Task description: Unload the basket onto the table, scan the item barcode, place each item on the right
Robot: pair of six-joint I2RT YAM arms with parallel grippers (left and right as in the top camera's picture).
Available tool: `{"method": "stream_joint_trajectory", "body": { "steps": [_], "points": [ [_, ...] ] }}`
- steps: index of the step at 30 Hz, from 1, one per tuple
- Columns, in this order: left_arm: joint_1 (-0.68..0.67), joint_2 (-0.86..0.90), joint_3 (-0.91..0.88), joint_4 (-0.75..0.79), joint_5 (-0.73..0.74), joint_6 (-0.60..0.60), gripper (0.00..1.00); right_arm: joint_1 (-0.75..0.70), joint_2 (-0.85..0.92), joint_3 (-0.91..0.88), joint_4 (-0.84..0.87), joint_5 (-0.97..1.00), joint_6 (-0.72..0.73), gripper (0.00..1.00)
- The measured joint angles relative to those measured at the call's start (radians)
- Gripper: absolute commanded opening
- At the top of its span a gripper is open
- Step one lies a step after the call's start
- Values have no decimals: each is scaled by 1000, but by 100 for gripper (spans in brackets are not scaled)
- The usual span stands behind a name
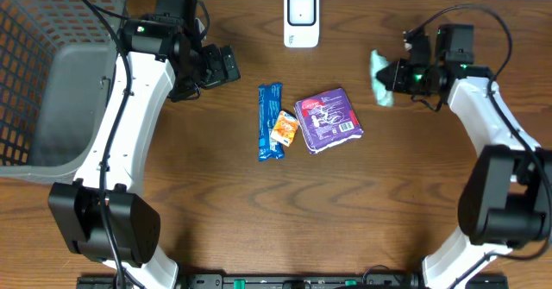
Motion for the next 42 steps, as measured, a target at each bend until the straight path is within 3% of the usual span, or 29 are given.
{"method": "stream_joint_trajectory", "body": {
  "steps": [8,9,11,14,22,33,38,39,42],
  "points": [
    [0,0,0,0,0,0,98,-25,182,-6,104,-275,57,2],
    [0,0,0,0,0,0,98,-36,198,-7,105,-290,70,7],
    [0,0,0,0,0,0,98,-69,225,-7,105,-315,98,25],
    [0,0,0,0,0,0,98,-131,244,-8,72,-317,116,39],
    [0,0,0,0,0,0,98,-282,208,-8,-57,-170,118,65],
    [0,0,0,0,0,0,98,-293,-24,-8,-171,100,7,57],
    [0,0,0,0,0,0,98,-201,-40,-8,-218,185,-105,57],
    [0,0,0,0,0,0,98,-161,-40,-9,-219,230,-118,59],
    [0,0,0,0,0,0,98,-43,-40,-9,-209,364,-136,80]
  ]
}}
